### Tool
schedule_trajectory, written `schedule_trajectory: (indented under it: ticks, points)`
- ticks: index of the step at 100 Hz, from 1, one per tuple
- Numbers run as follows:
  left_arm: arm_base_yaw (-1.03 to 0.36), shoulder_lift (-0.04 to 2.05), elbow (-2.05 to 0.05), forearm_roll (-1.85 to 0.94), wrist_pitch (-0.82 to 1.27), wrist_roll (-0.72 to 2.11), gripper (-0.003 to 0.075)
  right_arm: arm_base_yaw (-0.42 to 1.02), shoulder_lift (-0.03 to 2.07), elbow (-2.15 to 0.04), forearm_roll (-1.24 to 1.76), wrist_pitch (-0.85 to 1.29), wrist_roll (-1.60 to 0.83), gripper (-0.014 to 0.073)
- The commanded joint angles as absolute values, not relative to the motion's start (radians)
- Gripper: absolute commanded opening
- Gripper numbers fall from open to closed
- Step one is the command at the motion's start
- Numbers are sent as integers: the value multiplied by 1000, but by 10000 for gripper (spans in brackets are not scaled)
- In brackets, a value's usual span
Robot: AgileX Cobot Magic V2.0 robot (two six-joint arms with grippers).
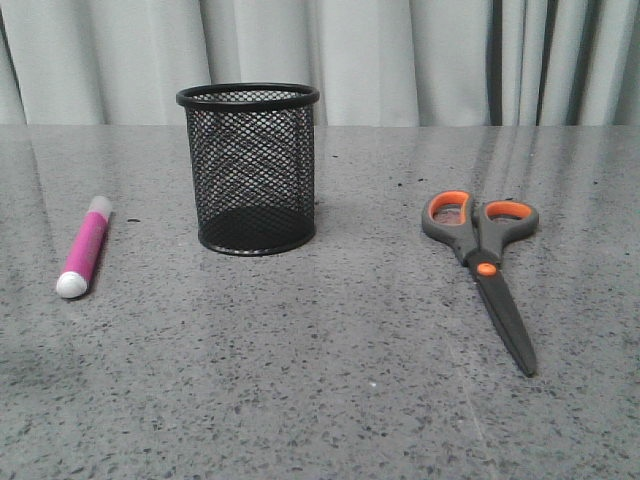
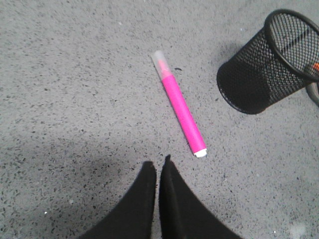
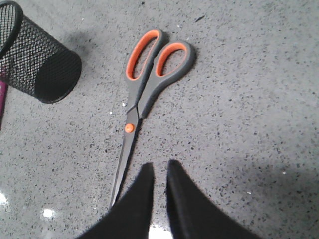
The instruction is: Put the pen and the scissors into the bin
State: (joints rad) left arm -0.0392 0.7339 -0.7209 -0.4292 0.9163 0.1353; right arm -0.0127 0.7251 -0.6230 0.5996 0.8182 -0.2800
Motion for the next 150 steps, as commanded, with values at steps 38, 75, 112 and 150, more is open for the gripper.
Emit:
schedule_trajectory:
  ticks: [38, 75, 112, 150]
  points:
    - [-38, 938, -853, -602, 954, 238, 270, -18, 733, -675, 619, 819, -302, 300]
    - [-176, 1113, -969, -550, 957, 245, 270, -18, 733, -675, 619, 814, -311, 300]
    - [-346, 1299, -1101, -206, 936, -36, 270, -18, 733, -675, 619, 814, -326, 300]
    - [-437, 1511, -1184, -62, 898, -134, 270, -18, 733, -675, 619, 814, -341, 300]
